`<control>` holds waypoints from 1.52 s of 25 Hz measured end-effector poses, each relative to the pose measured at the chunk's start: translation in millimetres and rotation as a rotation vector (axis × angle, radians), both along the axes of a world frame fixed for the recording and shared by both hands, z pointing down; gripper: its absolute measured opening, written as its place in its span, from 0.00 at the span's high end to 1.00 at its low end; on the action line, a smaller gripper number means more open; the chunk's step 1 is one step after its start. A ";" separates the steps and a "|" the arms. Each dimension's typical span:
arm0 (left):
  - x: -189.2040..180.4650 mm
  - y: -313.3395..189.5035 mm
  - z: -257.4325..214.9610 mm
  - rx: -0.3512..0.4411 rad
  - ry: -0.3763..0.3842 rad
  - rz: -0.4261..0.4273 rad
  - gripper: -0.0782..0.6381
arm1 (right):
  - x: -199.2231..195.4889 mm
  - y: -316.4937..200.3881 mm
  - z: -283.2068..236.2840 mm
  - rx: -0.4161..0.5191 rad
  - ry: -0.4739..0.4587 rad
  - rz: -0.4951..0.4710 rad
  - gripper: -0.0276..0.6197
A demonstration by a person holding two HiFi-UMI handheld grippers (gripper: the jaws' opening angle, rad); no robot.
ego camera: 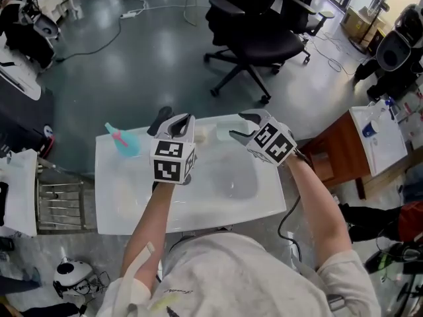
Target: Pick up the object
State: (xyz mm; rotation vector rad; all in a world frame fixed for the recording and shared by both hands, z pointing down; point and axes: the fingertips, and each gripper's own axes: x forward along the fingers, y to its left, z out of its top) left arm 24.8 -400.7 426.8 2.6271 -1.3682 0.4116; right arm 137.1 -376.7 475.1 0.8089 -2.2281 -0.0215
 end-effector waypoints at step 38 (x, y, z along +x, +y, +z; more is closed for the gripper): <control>-11.2 5.9 16.5 -0.014 -0.068 -0.014 0.89 | -3.0 14.2 134.0 -0.314 0.367 -0.288 0.69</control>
